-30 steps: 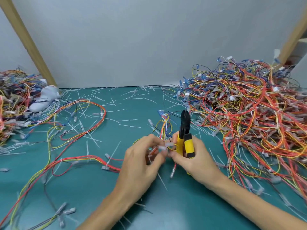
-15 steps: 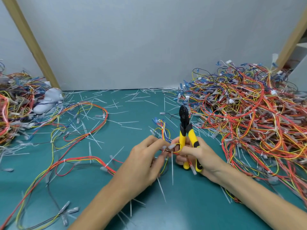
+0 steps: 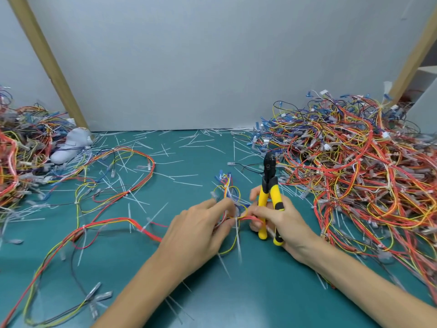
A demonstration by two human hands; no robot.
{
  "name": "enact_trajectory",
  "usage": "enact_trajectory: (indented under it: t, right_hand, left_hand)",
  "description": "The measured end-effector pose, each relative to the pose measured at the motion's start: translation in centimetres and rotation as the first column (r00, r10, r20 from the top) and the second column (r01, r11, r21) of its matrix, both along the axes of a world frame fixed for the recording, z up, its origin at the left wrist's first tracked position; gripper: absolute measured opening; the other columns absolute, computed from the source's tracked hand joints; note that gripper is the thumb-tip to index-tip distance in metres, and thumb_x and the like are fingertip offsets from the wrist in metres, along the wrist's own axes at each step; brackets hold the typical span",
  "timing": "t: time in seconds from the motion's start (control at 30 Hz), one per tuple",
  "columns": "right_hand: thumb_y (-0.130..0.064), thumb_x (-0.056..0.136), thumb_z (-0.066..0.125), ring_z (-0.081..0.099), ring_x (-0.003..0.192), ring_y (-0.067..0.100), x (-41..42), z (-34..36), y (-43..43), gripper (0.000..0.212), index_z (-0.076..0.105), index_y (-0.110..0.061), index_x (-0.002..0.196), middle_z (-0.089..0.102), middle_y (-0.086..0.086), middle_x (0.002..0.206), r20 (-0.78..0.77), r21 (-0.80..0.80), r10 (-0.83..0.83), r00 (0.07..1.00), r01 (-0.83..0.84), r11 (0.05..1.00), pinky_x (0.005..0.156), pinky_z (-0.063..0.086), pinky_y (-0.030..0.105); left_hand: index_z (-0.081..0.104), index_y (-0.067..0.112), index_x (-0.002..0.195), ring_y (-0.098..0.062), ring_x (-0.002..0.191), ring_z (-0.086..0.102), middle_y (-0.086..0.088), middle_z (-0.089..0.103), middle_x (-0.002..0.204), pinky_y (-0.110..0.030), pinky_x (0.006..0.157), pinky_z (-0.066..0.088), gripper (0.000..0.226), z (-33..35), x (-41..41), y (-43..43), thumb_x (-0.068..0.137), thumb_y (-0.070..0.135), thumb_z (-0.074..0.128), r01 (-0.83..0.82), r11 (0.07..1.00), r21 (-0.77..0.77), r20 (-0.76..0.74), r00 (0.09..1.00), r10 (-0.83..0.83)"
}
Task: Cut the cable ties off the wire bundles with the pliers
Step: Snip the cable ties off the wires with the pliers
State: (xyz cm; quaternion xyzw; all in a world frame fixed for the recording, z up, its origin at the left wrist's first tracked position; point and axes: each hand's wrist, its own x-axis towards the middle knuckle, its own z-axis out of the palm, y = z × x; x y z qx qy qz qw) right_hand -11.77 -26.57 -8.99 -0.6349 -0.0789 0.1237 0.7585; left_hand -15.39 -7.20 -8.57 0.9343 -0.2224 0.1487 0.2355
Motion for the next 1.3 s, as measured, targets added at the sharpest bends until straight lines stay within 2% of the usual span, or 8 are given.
enact_trajectory:
  t: [0.17,0.37,0.5,0.63,0.83,1.0,1.13,1.3]
  right_hand:
    - [0.014,0.091,0.047,0.038,0.048,0.015,0.7,0.2,-0.7,0.022,0.050,-0.008,0.090,0.055,0.015,0.069,0.021,0.081,-0.071,0.997,0.069,0.994,0.049,0.037,0.026]
    - [-0.011,0.080,0.061,0.045,0.059,0.025,-0.3,-0.2,-0.6,0.021,0.062,-0.029,0.091,0.067,0.004,0.087,0.476,-0.302,-0.041,0.878,0.208,0.930,0.059,0.040,0.032]
    - [-0.002,0.080,0.058,0.052,0.069,0.010,-1.0,-0.2,-0.3,0.029,0.060,-0.019,0.104,0.062,-0.009,0.097,0.592,-0.424,0.138,0.794,0.160,0.891,0.067,0.040,0.023]
    - [0.003,0.080,0.059,0.057,0.079,0.002,-1.0,0.1,-0.1,0.047,0.060,-0.015,0.123,0.058,-0.019,0.095,0.576,-0.483,0.239,0.782,0.090,0.871,0.075,0.038,0.010]
    - [0.003,0.069,0.059,0.061,0.089,0.006,-1.3,0.6,0.2,0.047,0.067,-0.017,0.110,0.065,-0.019,0.098,0.605,-0.585,0.299,0.738,0.157,0.796,0.078,0.042,0.012]
    - [-0.009,0.064,0.056,0.042,0.060,0.011,-1.0,0.5,0.1,0.042,0.067,-0.029,0.099,0.059,-0.006,0.072,0.544,-0.645,0.274,0.793,0.186,0.742,0.056,0.034,0.016]
    - [-0.012,0.063,0.058,0.041,0.058,0.014,-0.7,0.5,-0.2,0.041,0.066,-0.033,0.097,0.057,-0.001,0.068,0.536,-0.679,0.277,0.797,0.213,0.702,0.053,0.033,0.015]
    - [-0.016,0.072,0.061,0.046,0.061,0.016,-0.7,0.2,-0.3,0.030,0.060,-0.036,0.094,0.059,-0.003,0.071,0.582,-0.630,0.211,0.785,0.271,0.728,0.058,0.041,0.025]
  left_hand:
    - [0.049,0.031,0.092,-0.010,0.061,0.041,0.016,0.044,0.070,-0.027,0.058,0.040,0.006,0.0,0.8,1.4,0.095,0.033,0.054,0.021,0.991,-0.135,-0.006,1.000,-0.022]
    - [0.063,0.030,0.083,-0.006,0.065,0.049,0.013,0.052,0.071,-0.028,0.062,0.045,0.011,-0.6,1.3,1.7,0.093,0.035,0.060,-0.033,0.984,-0.174,-0.010,0.999,0.032]
    - [0.060,0.029,0.083,-0.005,0.067,0.046,0.017,0.047,0.073,-0.033,0.063,0.046,0.014,-0.4,1.5,1.3,0.094,0.037,0.057,-0.042,0.987,-0.157,-0.017,0.999,0.040]
    - [0.057,0.031,0.085,0.001,0.069,0.046,0.019,0.045,0.078,-0.031,0.064,0.042,0.014,-0.3,1.5,1.3,0.095,0.039,0.052,-0.038,0.988,-0.152,-0.036,0.999,0.033]
    - [0.050,0.029,0.091,-0.006,0.075,0.047,0.014,0.037,0.095,-0.034,0.067,0.043,0.015,-0.3,1.2,1.5,0.097,0.039,0.041,-0.007,0.986,-0.164,-0.114,0.993,-0.012]
    - [0.049,0.022,0.092,-0.009,0.078,0.051,0.013,0.038,0.106,-0.015,0.069,0.040,0.010,-0.6,1.5,2.0,0.095,0.022,0.059,0.075,0.970,-0.230,-0.165,0.980,-0.115]
    - [0.054,0.012,0.096,-0.006,0.072,0.059,0.013,0.046,0.097,-0.010,0.061,0.043,0.011,-0.6,1.9,2.5,0.091,0.007,0.062,0.071,0.957,-0.280,-0.117,0.987,-0.107]
    - [0.053,0.028,0.101,-0.002,0.065,0.058,0.014,0.060,0.081,-0.007,0.061,0.039,0.019,-0.9,2.0,2.7,0.089,0.027,0.068,-0.042,0.944,-0.326,-0.142,0.990,-0.005]
